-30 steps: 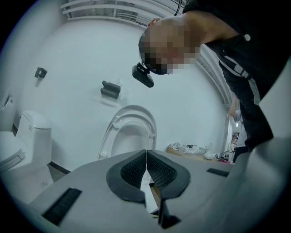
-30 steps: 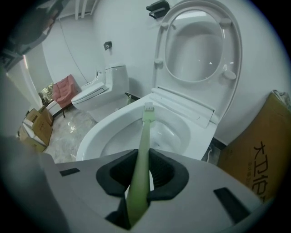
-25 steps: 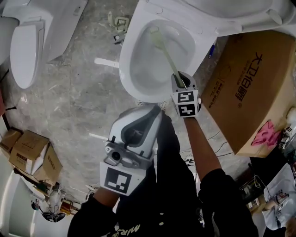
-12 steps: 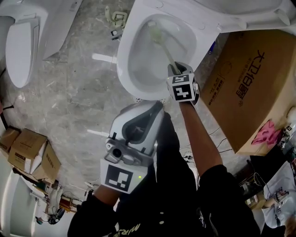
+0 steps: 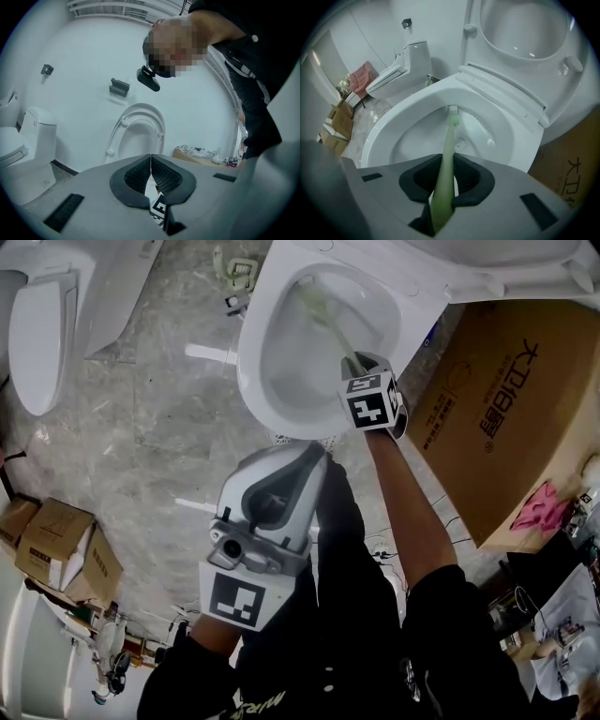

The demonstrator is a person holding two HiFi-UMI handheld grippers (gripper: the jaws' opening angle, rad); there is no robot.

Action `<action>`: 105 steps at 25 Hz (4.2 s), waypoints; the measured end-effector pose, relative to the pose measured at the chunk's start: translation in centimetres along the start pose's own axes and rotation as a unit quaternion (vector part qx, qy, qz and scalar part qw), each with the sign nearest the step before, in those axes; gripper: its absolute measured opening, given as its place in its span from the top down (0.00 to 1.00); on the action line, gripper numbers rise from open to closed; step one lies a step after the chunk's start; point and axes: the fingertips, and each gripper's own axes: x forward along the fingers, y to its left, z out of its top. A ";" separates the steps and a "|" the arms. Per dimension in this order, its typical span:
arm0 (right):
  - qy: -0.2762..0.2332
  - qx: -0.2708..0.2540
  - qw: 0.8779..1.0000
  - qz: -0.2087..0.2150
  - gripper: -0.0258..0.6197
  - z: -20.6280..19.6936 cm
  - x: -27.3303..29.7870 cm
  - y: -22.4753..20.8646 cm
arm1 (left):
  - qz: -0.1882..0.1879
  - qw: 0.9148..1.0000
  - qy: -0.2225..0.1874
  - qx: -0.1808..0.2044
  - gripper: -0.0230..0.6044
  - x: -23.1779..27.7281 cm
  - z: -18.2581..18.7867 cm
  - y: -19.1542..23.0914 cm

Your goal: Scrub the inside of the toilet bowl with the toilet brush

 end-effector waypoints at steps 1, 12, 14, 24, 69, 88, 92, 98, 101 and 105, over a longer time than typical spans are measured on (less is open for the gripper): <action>0.004 -0.012 1.000 -0.004 0.83 0.0 -0.1 -0.2 | 0.000 1.000 -0.001 0.000 0.92 0.0 0.1 0.0; 0.028 -0.148 0.988 -0.047 0.83 0.9 -0.9 -3.4 | -0.007 1.000 0.002 -0.001 0.92 -0.3 0.1 -0.9; 0.030 -0.161 0.985 -0.055 0.83 0.8 -1.0 -3.8 | -0.008 1.000 0.001 0.001 0.92 -0.4 0.1 -1.0; 0.080 -0.284 0.951 -0.093 0.83 1.5 -2.8 -7.5 | -0.016 1.000 -0.002 0.004 0.92 -1.6 1.1 -1.5; 0.322 -0.503 0.797 0.094 0.83 -5.7 -6.4 -6.4 | -0.005 1.000 0.013 -0.013 0.92 -3.8 -0.5 -3.2; 0.306 -0.438 0.813 0.231 0.83 -9.3 -6.9 1.2 | -0.007 1.000 0.017 -0.006 0.92 -3.2 -0.4 -3.7; 0.281 -0.423 0.826 0.244 0.83 -9.4 -6.7 2.8 | -0.010 1.000 0.017 -0.002 0.92 -3.0 -0.3 -4.0; 0.245 -0.350 0.865 0.261 0.83 -9.4 -6.3 4.8 | -0.010 1.000 0.016 -0.002 0.92 -2.8 -0.4 -4.1; 0.241 -0.299 0.881 0.277 0.83 -9.9 -6.5 5.7 | -0.011 1.000 0.016 -0.003 0.92 -2.8 -0.5 -4.2; 0.203 -0.246 0.908 0.271 0.83 -8.9 -5.8 6.2 | -0.010 1.000 0.015 -0.004 0.92 -2.9 -0.8 -4.3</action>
